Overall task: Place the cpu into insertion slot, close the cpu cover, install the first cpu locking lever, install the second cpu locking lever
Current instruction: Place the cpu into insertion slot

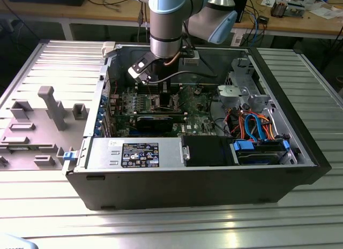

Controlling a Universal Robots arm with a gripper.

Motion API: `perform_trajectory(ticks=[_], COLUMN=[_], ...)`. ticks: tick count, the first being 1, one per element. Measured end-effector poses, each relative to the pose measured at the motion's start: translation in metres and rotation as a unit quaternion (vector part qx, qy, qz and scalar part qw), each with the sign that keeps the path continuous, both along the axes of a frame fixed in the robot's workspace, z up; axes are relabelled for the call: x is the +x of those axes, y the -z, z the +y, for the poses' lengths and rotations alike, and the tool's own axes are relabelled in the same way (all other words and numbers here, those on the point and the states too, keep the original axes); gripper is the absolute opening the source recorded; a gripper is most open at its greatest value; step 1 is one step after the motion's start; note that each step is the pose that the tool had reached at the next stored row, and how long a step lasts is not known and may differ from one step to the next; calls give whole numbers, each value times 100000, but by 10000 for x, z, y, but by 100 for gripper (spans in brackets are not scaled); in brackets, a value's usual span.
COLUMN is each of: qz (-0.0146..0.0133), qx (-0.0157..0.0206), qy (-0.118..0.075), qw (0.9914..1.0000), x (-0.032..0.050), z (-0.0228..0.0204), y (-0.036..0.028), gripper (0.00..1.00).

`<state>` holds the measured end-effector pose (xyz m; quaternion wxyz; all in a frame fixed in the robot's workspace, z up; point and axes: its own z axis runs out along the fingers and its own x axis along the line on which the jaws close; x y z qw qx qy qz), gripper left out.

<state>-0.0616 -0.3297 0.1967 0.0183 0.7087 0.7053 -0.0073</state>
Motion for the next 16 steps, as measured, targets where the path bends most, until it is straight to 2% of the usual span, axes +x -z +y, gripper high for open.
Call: perform_trajectory(ticks=[3,6,11,16], qz=[2,-1,4,-1], qx=[-4,-267,-316,-335], qy=[2,7,2,-8], qw=[100000,100000,99999,99999], x=[0,0,0,1], z=[0,6,64,64], y=[0,-3,-5,-5], gripper=[62,62,62,62])
